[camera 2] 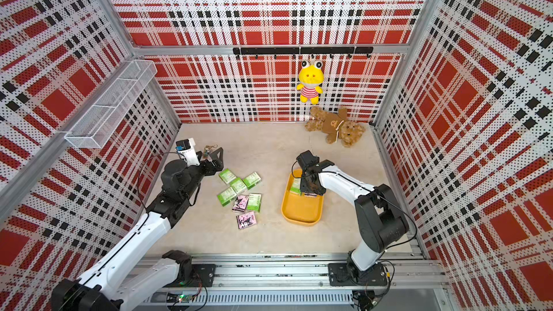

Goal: Put the pocket tissues into the storage box
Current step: Place the pocket tissues in the storage box.

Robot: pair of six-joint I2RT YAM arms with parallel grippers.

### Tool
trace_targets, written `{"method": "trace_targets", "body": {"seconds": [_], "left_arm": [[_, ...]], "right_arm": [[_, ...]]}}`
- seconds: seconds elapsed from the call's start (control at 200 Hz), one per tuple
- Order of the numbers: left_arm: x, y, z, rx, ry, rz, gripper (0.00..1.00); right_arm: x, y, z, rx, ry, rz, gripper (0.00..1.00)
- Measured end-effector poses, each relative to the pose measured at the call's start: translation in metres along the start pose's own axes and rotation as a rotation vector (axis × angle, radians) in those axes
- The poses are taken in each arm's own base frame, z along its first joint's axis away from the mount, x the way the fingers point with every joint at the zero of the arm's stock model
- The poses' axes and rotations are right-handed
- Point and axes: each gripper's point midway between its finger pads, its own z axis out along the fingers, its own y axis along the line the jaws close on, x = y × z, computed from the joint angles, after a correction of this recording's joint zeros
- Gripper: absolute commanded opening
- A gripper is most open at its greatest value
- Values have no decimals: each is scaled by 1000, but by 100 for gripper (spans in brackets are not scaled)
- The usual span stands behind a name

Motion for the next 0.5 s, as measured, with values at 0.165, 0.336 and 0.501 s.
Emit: {"method": "trace_targets", "body": {"seconds": [0.165,0.336,0.501], "left_arm": [[0,0,0,-2,-1,0,99],[0,0,0,-2,-1,0,99],[0,0,0,-2,-1,0,99]], "right_arm": [[-7,3,12,11,2,-16,51],[-14,8,18,9,-10,-23,51],[-19,12,25,11,-12,-31,52]]}}
